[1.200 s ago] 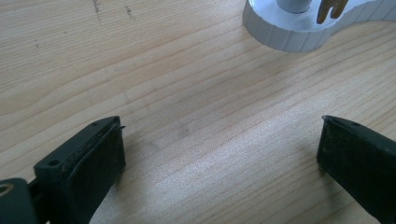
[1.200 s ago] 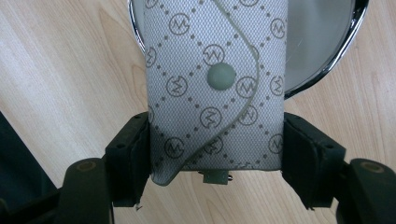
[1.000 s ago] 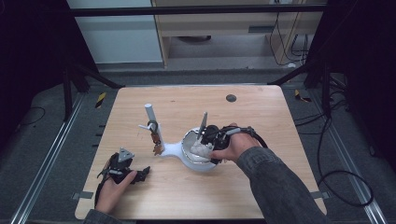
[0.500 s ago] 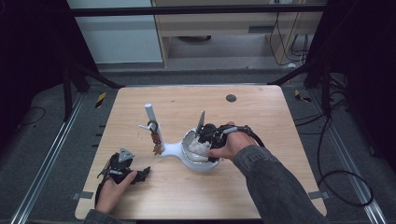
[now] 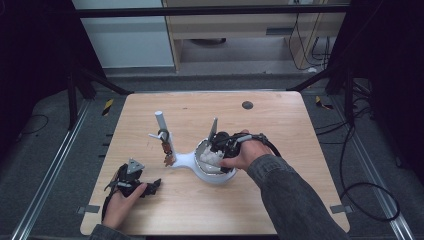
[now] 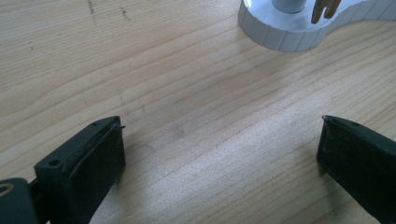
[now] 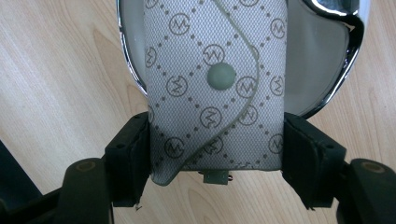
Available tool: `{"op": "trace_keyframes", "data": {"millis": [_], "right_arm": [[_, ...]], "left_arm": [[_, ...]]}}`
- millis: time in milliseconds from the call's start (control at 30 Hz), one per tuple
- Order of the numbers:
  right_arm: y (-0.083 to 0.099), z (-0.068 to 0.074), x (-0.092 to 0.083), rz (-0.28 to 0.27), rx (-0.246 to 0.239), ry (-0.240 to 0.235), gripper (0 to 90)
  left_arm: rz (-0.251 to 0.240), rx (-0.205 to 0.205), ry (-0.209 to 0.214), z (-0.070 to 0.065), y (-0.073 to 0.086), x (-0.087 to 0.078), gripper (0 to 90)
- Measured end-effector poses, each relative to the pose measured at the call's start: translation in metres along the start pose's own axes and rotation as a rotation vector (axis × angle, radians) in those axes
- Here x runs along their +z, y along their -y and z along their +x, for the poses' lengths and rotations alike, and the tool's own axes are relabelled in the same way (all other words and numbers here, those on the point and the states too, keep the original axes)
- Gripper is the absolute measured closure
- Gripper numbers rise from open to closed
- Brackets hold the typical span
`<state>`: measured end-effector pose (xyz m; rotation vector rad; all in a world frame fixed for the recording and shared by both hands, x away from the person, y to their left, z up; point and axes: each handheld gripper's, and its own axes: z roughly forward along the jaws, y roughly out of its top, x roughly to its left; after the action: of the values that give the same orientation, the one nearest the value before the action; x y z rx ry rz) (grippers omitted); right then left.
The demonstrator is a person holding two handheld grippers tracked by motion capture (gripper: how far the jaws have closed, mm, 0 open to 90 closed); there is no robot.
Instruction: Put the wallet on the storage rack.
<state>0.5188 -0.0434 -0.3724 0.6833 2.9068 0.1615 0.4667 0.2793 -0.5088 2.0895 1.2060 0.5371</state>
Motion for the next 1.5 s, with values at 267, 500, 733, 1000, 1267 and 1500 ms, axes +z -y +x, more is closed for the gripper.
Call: {"op": "trace_keyframes", "data": {"millis": [267,500,733,1000,1267,1500], "right_arm": [[-0.002,-0.001,0.001,0.0,0.003,0.001,31.3],[-0.005,-0.001,0.002,0.0,0.01,0.0,31.2],[-0.006,-0.001,0.004,0.005,0.009,0.004,31.2],[-0.008,-0.003,0.006,0.008,0.006,0.004,31.2],[-0.01,-0.002,0.009,0.014,0.005,0.006,31.2],[-0.012,-0.003,0.01,0.016,0.007,0.004,31.2]], "left_arm": [[-0.002,-0.001,0.001,0.0,0.0,0.0,0.3],[-0.002,0.0,0.001,0.0,0.0,0.0,0.3],[-0.002,0.001,0.002,-0.001,0.0,0.0,0.3],[-0.002,0.002,0.003,-0.001,0.0,0.0,0.3],[-0.002,0.001,0.003,-0.001,0.0,0.0,0.3],[-0.002,0.002,0.004,-0.001,0.0,0.0,0.3]]}}
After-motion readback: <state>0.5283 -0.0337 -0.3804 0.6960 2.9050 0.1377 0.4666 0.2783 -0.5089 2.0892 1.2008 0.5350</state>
